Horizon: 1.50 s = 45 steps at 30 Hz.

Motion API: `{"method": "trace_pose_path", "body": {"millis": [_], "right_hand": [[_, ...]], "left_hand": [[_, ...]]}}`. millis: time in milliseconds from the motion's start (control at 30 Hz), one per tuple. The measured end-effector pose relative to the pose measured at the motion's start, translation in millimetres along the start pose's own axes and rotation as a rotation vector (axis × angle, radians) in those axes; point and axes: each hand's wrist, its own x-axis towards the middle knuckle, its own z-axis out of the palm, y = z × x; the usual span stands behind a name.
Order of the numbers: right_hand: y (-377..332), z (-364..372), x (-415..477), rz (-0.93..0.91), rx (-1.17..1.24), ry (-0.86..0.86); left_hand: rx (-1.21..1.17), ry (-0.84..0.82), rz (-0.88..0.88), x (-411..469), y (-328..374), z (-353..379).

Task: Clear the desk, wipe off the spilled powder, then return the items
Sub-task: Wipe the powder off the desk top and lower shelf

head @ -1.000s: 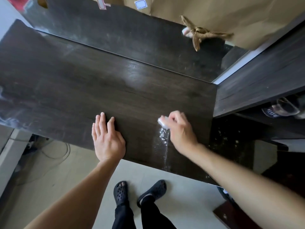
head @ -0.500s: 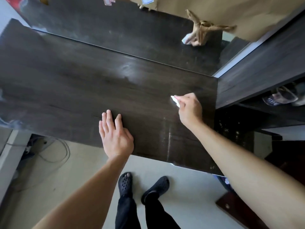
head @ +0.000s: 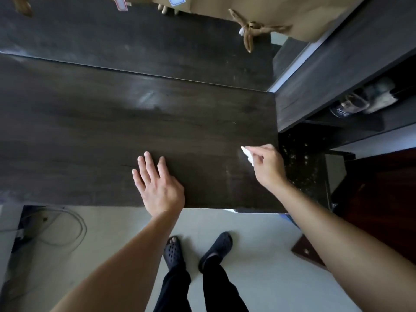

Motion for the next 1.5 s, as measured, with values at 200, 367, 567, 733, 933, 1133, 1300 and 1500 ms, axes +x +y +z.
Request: {"method": "trace_pose_path", "body": {"millis": [200, 367, 567, 733, 933, 1133, 1300, 1500], "right_hand": [[-30, 37, -56, -0.242, 0.007, -0.056], [8, 9, -154, -0.247, 0.05, -0.367], [52, -5, -114, 0.457, 0.114, 0.25], [-28, 45, -158, 0.04, -0.059, -0.025], [-25, 17, -134, 0.243, 0.424, -0.19], [8, -20, 20, 0.285, 0.111, 0.128], [-18, 4, 111, 0.164, -0.026, 0.078], [-47, 43, 49, -0.232, -0.047, -0.055]], "left_hand": [[0.02, -0.029, 0.051, 0, -3, 0], [0.003, -0.067, 0.066, -1, -1, -4], [0.004, -0.042, 0.073, -1, -1, -2], [-0.003, -0.035, 0.069, -1, 1, -3], [0.002, -0.019, 0.068, -1, 2, -4], [0.044, -0.01, 0.081, -2, 1, -3], [0.076, -0.005, 0.073, 0, 2, -2], [0.098, -0.03, 0.075, -1, 1, -3]]}}
